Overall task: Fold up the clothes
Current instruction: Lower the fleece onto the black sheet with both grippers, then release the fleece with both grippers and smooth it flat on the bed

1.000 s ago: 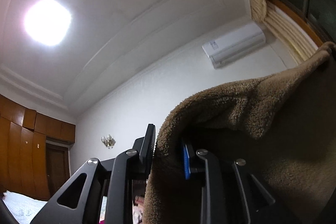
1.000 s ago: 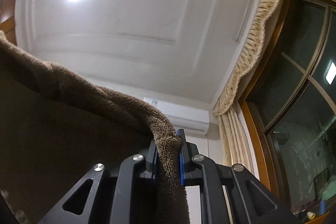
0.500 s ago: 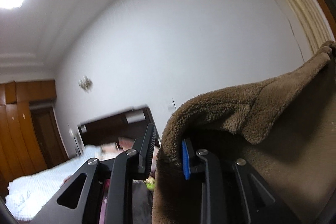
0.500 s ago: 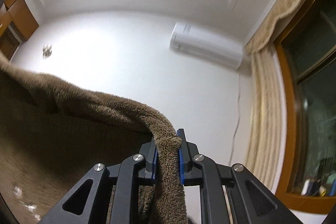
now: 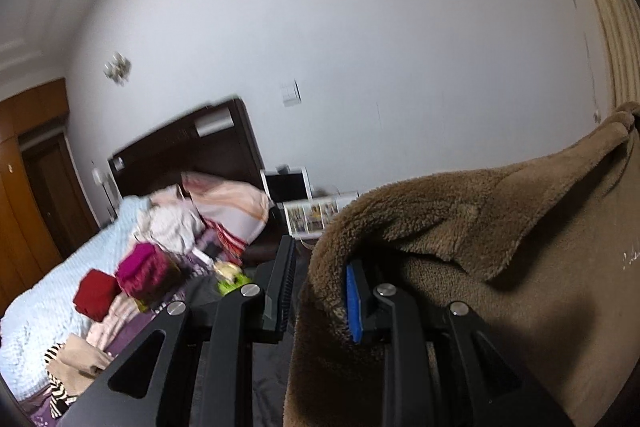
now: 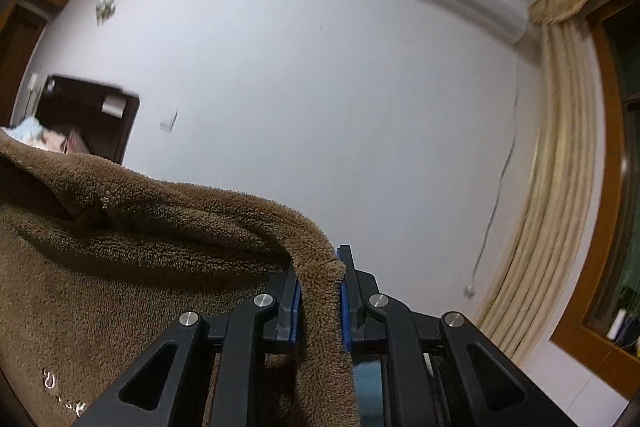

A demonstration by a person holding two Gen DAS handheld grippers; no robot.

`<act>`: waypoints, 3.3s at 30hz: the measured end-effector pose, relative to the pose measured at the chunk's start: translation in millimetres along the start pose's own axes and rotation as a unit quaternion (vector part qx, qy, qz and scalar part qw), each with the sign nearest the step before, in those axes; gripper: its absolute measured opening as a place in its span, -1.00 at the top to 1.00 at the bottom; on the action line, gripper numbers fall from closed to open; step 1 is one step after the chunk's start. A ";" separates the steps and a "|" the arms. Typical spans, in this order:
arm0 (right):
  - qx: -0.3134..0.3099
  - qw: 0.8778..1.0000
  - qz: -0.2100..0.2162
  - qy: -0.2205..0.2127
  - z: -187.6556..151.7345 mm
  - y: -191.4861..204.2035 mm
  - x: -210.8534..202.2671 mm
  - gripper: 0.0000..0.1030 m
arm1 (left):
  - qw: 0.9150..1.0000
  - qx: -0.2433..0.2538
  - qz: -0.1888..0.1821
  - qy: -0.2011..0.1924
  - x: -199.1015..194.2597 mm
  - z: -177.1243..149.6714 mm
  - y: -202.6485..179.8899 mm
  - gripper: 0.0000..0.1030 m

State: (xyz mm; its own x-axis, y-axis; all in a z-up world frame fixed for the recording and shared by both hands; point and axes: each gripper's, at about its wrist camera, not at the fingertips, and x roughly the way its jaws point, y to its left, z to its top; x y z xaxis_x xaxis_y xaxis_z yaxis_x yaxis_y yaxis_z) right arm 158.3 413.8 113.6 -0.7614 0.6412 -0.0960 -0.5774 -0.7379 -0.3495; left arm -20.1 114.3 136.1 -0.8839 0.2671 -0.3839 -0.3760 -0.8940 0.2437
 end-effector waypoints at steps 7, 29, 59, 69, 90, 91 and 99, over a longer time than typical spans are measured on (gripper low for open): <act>-0.019 0.992 0.042 0.119 -52.7 20.6 78.5 0.72 | 0.994 0.012 -0.032 0.101 92.5 -29.8 -27.0 0.49; -0.060 0.930 0.142 0.333 -111.1 56.4 191.1 0.66 | 0.964 -0.007 -0.035 0.265 214.6 -101.2 -54.5 -0.22; 0.001 0.917 0.269 0.293 -46.6 52.1 149.4 -0.27 | 0.949 0.027 -0.149 0.275 181.0 -92.0 -89.0 -0.51; 0.029 0.830 0.375 0.411 -79.7 125.2 210.5 -0.27 | 0.931 -0.054 -0.196 0.303 223.2 -82.3 -101.3 -0.51; 0.035 0.882 0.306 0.357 -79.0 139.6 236.8 -0.27 | 0.931 -0.098 -0.139 0.322 273.2 -63.1 -93.2 -0.65; 0.042 0.883 0.307 0.352 -73.7 133.0 235.3 -0.27 | 0.932 -0.105 -0.142 0.317 270.0 -61.3 -88.1 -0.65; -0.061 0.903 0.247 0.347 -59.6 115.7 233.5 -0.27 | 0.947 -0.080 -0.139 0.279 237.0 -46.0 -75.2 -0.65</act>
State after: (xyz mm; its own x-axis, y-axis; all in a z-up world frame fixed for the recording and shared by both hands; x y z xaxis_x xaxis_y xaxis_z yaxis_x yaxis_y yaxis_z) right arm -68.6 490.6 -4.8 -0.5239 0.2492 -0.8145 -0.1499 -0.9683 -0.1998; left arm -188.6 228.3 -14.2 -0.4558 0.3081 -0.8351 -0.4862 -0.8721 -0.0564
